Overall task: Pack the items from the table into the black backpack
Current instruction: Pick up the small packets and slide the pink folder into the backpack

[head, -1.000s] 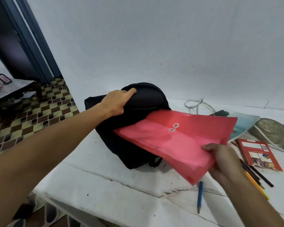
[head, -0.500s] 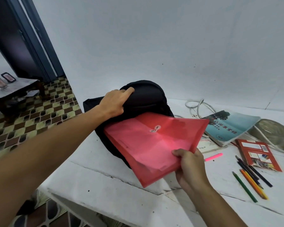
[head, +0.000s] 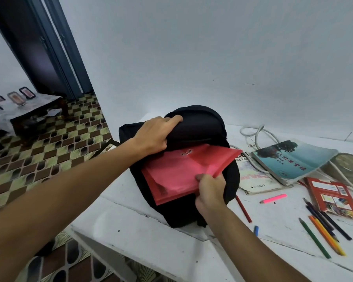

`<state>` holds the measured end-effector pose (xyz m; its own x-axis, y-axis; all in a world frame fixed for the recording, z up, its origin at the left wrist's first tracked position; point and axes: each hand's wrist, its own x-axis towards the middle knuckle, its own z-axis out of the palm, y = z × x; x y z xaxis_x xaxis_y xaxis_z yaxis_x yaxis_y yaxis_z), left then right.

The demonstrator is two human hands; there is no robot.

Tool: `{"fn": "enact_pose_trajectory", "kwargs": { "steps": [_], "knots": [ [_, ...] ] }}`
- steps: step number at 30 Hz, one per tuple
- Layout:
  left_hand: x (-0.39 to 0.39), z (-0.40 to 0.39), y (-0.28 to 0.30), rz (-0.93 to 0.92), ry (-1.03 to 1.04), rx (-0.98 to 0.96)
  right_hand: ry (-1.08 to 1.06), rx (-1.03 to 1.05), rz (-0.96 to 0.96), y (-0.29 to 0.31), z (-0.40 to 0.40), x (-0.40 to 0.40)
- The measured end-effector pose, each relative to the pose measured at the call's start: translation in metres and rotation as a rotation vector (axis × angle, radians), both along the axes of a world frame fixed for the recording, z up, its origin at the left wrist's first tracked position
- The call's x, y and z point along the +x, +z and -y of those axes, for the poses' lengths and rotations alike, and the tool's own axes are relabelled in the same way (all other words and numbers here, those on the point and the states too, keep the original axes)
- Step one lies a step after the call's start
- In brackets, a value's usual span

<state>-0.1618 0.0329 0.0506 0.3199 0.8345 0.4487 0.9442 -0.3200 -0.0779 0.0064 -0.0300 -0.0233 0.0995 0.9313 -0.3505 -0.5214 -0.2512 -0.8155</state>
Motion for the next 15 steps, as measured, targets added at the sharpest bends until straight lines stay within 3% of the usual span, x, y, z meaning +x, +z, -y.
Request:
{"fn": "enact_pose_trajectory", "kwargs": {
  "steps": [10, 15],
  "knots": [
    [0.004, 0.016, -0.002, 0.012, -0.051, -0.009, -0.053, -0.053, -0.042, -0.007, -0.022, -0.039],
    [-0.001, 0.021, -0.020, 0.029, 0.041, -0.066, 0.226, -0.145, 0.107, -0.019, -0.024, -0.027]
  ]
}}
